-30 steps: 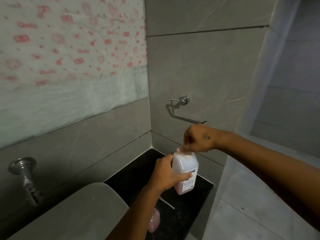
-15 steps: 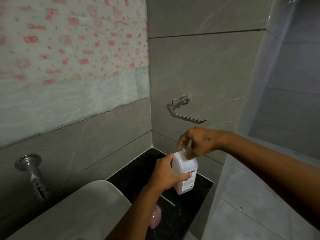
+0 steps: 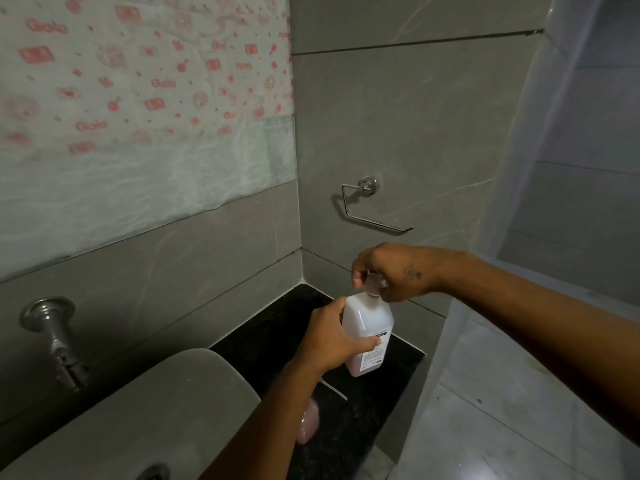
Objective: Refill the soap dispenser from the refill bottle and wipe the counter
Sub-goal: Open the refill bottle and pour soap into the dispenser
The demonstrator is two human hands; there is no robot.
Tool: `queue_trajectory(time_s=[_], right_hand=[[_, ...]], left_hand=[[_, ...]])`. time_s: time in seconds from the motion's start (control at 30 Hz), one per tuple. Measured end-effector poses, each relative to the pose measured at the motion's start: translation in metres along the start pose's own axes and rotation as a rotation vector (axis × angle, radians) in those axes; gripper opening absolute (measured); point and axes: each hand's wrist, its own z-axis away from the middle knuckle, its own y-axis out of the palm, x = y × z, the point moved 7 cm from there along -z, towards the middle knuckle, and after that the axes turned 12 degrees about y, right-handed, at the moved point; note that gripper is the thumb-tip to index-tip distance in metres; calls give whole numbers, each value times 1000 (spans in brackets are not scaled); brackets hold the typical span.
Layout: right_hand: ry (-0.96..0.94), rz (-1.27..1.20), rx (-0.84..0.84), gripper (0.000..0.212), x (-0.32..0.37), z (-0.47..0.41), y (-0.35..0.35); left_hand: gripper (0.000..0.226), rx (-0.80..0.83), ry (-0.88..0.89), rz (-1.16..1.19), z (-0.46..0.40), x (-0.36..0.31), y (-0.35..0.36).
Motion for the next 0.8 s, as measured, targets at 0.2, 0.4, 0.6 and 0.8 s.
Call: queue_trajectory(time_s=[0.2,0.4,0.6,0.8], right_hand=[[110,-110,-224,48,-44,-8,3],[471,-600,-274,26,-120,-11,75],[678,-825,-119,38,-177,-28,200],[749,-694,63,31,-210,-67,298]], left_hand=[[79,-6,-28,12,-3,12,10],[76,-37,-111,49,-12,39,29],[75,-49,-204,22,-33,90,54],[75,-9,-326,-39,-48,144,83]])
